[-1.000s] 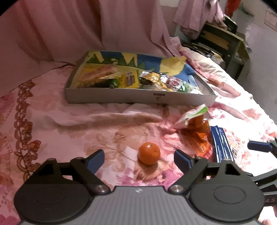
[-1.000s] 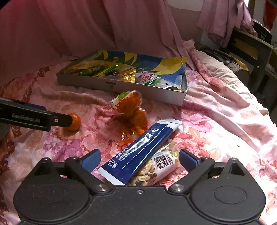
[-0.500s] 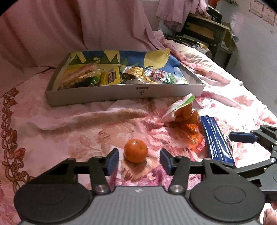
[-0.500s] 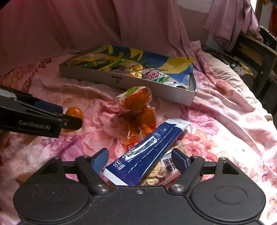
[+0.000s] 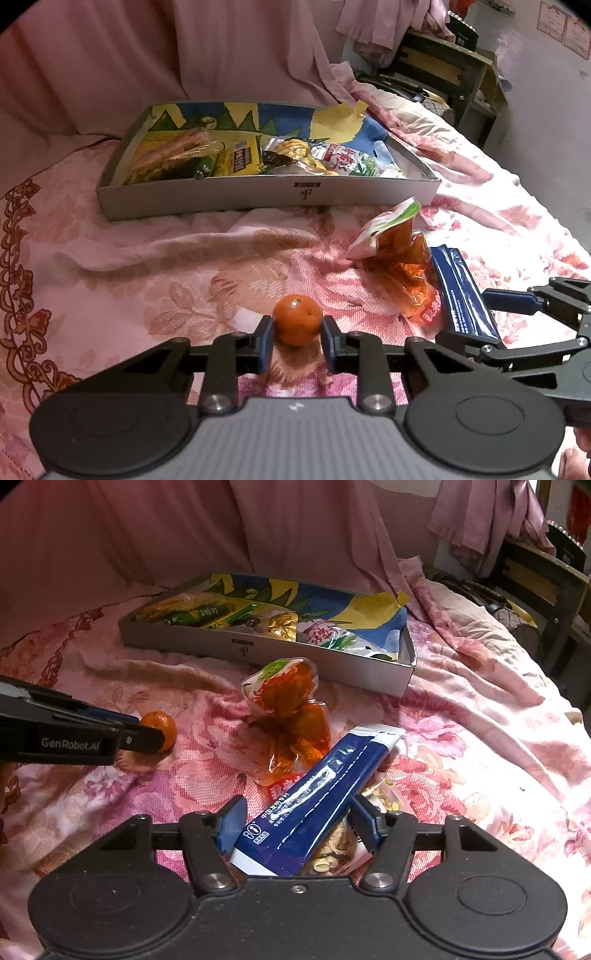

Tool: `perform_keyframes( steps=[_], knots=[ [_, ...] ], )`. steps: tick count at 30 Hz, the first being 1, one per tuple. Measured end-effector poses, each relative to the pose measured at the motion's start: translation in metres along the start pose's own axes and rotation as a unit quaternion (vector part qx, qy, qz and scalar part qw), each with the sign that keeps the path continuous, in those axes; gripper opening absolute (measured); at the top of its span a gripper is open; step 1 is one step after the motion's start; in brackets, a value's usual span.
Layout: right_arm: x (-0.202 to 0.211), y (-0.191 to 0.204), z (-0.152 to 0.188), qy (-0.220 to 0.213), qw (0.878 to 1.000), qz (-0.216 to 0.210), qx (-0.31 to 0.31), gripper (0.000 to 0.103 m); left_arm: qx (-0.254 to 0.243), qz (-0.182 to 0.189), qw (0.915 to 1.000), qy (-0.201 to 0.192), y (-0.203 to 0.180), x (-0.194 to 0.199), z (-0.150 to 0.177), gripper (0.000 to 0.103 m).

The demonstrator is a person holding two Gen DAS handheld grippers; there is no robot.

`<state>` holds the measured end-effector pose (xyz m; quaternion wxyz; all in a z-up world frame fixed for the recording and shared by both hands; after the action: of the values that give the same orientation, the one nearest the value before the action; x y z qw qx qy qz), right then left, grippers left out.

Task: Organize snacks
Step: 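Close left gripper on the mandarin orange while right gripper closes on the blue nut bar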

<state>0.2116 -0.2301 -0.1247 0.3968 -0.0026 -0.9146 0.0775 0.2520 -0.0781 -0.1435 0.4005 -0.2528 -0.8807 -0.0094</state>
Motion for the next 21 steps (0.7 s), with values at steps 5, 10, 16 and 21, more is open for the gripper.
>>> perform_keyframes(
  steps=[5,10,16,21],
  knots=[
    [-0.0008,-0.0018,-0.0003,0.001,1.0,-0.001,-0.01,0.064,-0.001,-0.001,1.0,0.0,-0.0008,0.0,0.0002,0.03],
    [0.0002,-0.0023,-0.0006,0.0,1.0,0.004,-0.006,0.057,-0.004,-0.003,1.0,-0.001,-0.0015,0.0002,0.0004,0.03],
    [0.001,0.0007,-0.0003,0.0,1.0,0.014,0.013,0.054,-0.004,-0.003,1.0,-0.001,-0.0019,0.0003,0.0004,0.03],
    [0.0023,0.003,-0.0005,-0.005,0.999,0.026,0.032,0.05,-0.005,-0.003,1.0,-0.001,-0.0022,0.0003,0.0006,0.03]
  ],
)
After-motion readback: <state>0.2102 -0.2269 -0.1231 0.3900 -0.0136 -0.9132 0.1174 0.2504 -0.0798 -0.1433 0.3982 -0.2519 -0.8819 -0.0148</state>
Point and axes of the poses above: each gripper's, at about its wrist camera, not at the fingertips, and x roughly against the way its jaws point, y to its left, z to its underside, the point moved 6 cm from there along -x, roughly the way its jaws point, and after that the axes turned 1 degree about z, right-handed, at the moved point
